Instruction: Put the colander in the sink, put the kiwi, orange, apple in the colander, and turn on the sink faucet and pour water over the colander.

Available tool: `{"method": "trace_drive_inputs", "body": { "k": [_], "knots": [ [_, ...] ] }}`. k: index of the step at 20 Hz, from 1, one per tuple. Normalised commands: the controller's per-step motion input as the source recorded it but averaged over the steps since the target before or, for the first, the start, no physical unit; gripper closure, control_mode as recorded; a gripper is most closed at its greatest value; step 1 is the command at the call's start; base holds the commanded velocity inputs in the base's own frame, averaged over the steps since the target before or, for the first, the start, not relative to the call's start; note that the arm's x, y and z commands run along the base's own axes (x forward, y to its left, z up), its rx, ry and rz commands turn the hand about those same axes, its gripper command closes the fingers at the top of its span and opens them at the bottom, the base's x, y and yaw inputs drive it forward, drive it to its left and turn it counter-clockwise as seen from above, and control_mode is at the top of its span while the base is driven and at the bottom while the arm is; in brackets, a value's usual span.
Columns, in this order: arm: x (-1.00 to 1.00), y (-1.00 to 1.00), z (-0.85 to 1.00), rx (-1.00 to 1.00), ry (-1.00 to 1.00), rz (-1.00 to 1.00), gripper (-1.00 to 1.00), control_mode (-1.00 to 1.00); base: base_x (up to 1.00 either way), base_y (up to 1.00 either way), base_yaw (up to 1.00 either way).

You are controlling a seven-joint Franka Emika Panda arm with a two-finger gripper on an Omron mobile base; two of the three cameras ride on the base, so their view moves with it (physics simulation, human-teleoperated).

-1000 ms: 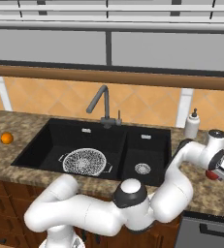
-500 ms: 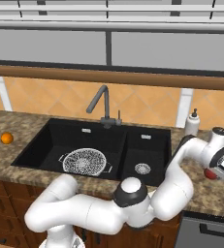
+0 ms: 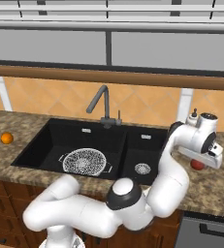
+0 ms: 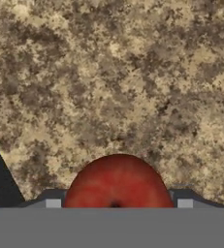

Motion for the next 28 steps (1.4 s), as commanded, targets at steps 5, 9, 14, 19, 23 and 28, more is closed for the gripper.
{"method": "trace_drive_inputs", "body": {
  "k": [5, 9, 14, 19, 23, 28],
  "knots": [
    [-0.37, 0.99, 0.23, -0.2, -0.06, 0.41, 1.0, -1.0, 0.0, 0.0, 0.0],
    [-0.42, 0.91, 0.19, -0.04, -0.07, 0.25, 1.0, -1.0, 0.0, 0.0, 0.0],
    [-0.48, 0.82, 0.25, 0.0, -0.01, 0.15, 1.0, -1.0, 0.0, 0.0, 0.0],
    [-0.49, 0.86, 0.23, 0.0, -0.03, 0.1, 1.0, -1.0, 0.0, 0.0, 0.0],
    [-0.43, 0.97, 0.11, -0.03, -0.14, 0.07, 1.0, -1.0, 0.0, 0.0, 0.0],
    [-0.2, 1.0, 0.03, -0.05, -0.1, 0.02, 1.0, -1.0, 0.0, 0.0, 0.0]
  ]
}}
